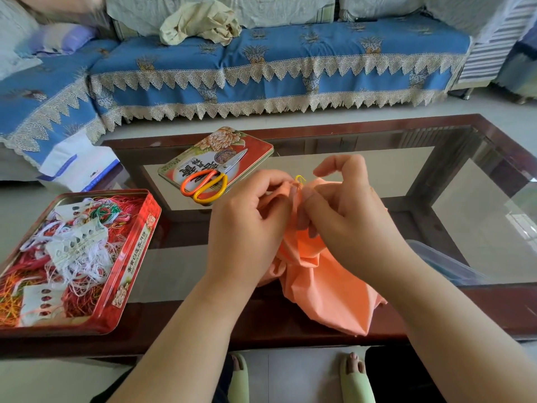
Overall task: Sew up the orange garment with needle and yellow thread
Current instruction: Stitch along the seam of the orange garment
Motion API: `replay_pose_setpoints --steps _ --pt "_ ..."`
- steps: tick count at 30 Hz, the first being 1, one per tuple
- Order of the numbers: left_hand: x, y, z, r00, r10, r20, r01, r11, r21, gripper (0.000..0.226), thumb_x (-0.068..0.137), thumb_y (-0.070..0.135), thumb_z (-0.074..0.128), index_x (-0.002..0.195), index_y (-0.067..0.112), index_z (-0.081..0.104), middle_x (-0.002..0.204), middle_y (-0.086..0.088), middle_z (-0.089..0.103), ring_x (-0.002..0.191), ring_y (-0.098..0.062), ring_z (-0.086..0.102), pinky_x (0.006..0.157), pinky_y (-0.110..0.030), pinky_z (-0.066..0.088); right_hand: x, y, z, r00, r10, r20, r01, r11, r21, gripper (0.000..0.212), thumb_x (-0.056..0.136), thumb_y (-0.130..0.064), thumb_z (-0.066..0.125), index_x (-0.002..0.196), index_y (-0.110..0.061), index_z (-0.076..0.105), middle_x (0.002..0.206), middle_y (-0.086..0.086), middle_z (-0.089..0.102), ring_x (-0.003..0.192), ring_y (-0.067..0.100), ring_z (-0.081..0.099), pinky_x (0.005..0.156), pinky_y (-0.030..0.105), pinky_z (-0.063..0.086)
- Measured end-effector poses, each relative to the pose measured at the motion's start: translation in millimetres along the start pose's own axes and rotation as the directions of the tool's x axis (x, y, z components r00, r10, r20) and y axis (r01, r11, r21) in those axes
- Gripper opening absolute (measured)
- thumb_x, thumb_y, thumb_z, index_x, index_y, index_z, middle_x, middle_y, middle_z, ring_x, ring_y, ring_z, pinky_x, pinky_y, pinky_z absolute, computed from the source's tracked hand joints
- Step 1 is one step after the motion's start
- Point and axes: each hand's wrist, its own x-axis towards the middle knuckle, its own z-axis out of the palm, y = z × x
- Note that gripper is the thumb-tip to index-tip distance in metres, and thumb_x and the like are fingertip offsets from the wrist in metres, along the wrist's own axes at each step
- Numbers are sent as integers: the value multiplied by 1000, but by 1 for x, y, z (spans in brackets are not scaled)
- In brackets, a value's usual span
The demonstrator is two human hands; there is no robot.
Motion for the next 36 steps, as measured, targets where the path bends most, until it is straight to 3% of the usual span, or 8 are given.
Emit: replay_pose_setpoints --steps 7,11,14,19,24,29,33,36 --pt "2 -1 -3 993 27 112 -22 999 -45 6 89 7 65 92 8 69 82 2 67 78 -10 63 66 -25 50 3 3 -2 1000 3 -4 -3 996 91 25 96 -9 52 99 -28 37 63 8 66 52 22 60 50 32 49" --pt "5 4 -7 988 -42 147 61 990 -126 9 90 20 65 93 13 68 86 12 66 83 -1 63 72 -9 44 11 7 -16 965 53 -255 -55 999 1 14 95 -38 54 95 -26 61 68 -1 65 65 9 61 65 26 49" --pt "4 7 -8 960 -72 269 119 980 -162 7 90 16 67 94 21 66 85 21 64 86 3 63 72 -7 44 15 6 -23 981 164 -102 -174 979 -104 38 89 -56 48 78 -29 72 81 -11 68 83 -3 61 71 11 46" --pt "5 5 -8 870 -186 456 308 928 -208 6 90 20 67 95 23 69 86 16 69 88 -2 65 72 -13 49 17 13 -16 965 263 7 -252 916 313 25 93 -29 59 78 -18 75 86 9 74 79 16 68 80 29 55" --pt "8 -3 -14 765 -239 598 495 812 -309 5 86 31 65 89 33 69 85 12 68 87 -9 65 77 -28 50 33 23 -41 930 361 67 -168 255 952 40 102 -25 36 63 -17 38 66 5 63 44 11 52 43 18 48" --pt "11 -4 -19 756 -239 609 550 737 -393 15 84 24 62 81 36 71 79 12 68 78 -5 65 66 -18 49 32 33 -62 930 305 206 -361 861 357 38 101 -18 36 64 -13 32 71 19 69 29 13 19 34 13 12" --pt "13 -4 -26 705 -221 674 581 725 -370 13 84 19 66 80 30 73 77 9 71 76 -5 67 63 -16 51 28 33 -68 827 216 518 -490 730 477 40 90 -23 38 50 -18 41 51 18 61 20 6 21 29 7 17" --pt "13 -4 -27 676 -234 699 602 723 -339 6 80 24 70 79 27 75 78 9 72 77 -5 68 64 -16 51 35 44 -78 884 141 446 -459 445 769 39 88 -28 37 50 -23 45 48 -1 56 20 0 27 24 8 15"
